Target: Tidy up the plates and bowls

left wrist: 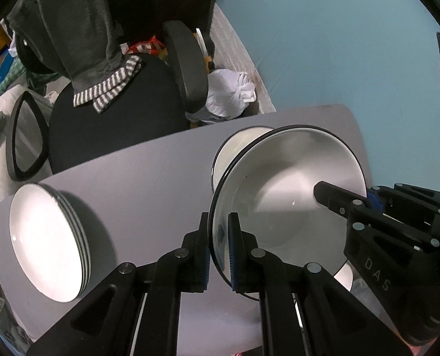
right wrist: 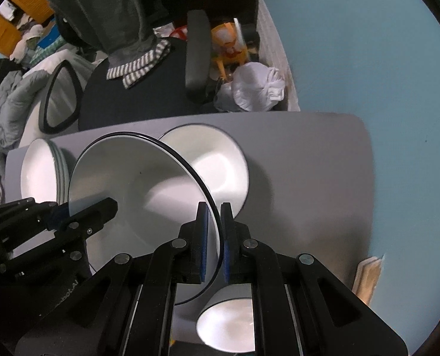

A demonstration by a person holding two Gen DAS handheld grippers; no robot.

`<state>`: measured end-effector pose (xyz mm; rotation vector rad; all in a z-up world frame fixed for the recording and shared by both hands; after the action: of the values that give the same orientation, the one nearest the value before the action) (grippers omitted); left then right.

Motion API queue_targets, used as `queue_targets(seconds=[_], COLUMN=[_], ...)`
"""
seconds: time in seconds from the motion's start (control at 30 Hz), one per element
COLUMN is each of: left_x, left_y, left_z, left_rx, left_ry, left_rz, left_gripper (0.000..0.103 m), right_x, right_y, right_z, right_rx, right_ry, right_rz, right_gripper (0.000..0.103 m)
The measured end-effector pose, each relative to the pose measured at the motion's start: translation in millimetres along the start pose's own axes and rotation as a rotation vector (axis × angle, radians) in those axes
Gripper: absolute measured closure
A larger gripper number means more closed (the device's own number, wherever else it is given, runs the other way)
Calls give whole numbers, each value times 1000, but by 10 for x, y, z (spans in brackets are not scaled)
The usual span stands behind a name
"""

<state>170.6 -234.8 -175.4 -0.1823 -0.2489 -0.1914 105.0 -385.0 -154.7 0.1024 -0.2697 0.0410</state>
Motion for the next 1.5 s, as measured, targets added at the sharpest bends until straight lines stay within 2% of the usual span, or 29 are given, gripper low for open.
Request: queue_targets(seconds=[0.3,0.8,1.3,1.5], left_x=[180,207,241,261], left_y=[-76,-80,-89,-88], left_z=[-237,-470,-580,-573], left_rx=[20,46,54,65], left_ry=[38,98,119,118], left_rz=[-4,-3,-33,-39], left_gripper=[94,94,91,91], right_x=[157,194,211,248], right_y=[-119,-189,-217,-238], right_z=[-153,-416,-504,-523], right_rx=[-16,6,27,37], right_ry=[30,86,115,156], right_rz=[3,-22,-42,-63], right_gripper=[95,95,95,94])
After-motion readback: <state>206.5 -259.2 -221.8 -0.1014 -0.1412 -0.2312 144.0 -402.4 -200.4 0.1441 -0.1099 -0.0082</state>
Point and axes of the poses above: each gripper's, at about its wrist camera, not at the fingertips, and z roughly against the way its jaws point, y to its left, x to its top, the point moved 1 cm from there along -z, roughly the way its jaws point, and after that the axes turned 7 degrees about -y, right-handed, at the moved point
